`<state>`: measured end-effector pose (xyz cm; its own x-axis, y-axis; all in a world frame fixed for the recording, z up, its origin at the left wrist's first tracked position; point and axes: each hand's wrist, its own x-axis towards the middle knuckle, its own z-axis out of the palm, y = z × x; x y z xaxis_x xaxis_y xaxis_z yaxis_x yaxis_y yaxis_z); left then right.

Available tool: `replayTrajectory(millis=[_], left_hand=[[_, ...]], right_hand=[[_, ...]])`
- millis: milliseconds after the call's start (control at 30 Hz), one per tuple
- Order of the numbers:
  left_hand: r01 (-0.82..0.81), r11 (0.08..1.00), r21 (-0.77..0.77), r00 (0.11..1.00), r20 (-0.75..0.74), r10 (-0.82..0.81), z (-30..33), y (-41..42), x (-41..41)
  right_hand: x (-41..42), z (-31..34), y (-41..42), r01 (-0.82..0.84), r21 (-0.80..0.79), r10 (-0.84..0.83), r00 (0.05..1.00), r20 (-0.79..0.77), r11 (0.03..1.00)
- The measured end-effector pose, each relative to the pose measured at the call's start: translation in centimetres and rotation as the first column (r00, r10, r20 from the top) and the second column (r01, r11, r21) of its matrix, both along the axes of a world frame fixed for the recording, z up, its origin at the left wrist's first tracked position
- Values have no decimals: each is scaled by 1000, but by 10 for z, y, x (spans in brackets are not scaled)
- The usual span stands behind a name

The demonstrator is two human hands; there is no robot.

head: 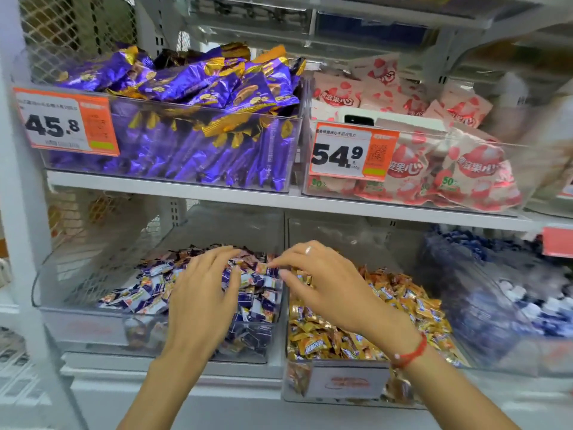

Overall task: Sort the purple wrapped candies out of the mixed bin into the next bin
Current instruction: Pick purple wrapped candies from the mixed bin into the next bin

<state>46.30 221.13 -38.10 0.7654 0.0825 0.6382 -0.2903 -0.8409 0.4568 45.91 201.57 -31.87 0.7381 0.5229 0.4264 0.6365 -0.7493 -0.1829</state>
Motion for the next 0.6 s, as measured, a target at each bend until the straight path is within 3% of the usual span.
replayTrajectory(millis=[100,167,233,300,367,433,500,600], left_hand=[[191,981,-15,969,160,-186,15,-38,-15],[345,937,54,916,198,-349,19,-67,-15],[467,866,178,864,119,-490,23,-98,-9],[600,753,271,797,-112,-594,25,-127,2],[684,633,362,726,-423,-542,23,-149,16],[689,530,494,707,-616,-346,19,-157,30],[660,505,557,716,-669,-199,13,-154,42],[633,541,554,722,-675,-153,6,-146,48]], right_hand=[[-13,-11,-71,155,85,-144,983,-117,984],[-11,-22,-115,245,97,-221,952,-212,965],[-8,-32,-150,296,97,-257,922,-289,950],[-4,-41,-176,317,52,-282,896,-342,947],[0,-50,-192,305,-42,-298,876,-380,951],[5,-58,-199,272,-116,-296,866,-403,955],[10,-65,-196,207,-136,-246,864,-439,969],[17,-71,-179,125,-167,-193,849,-492,978]])
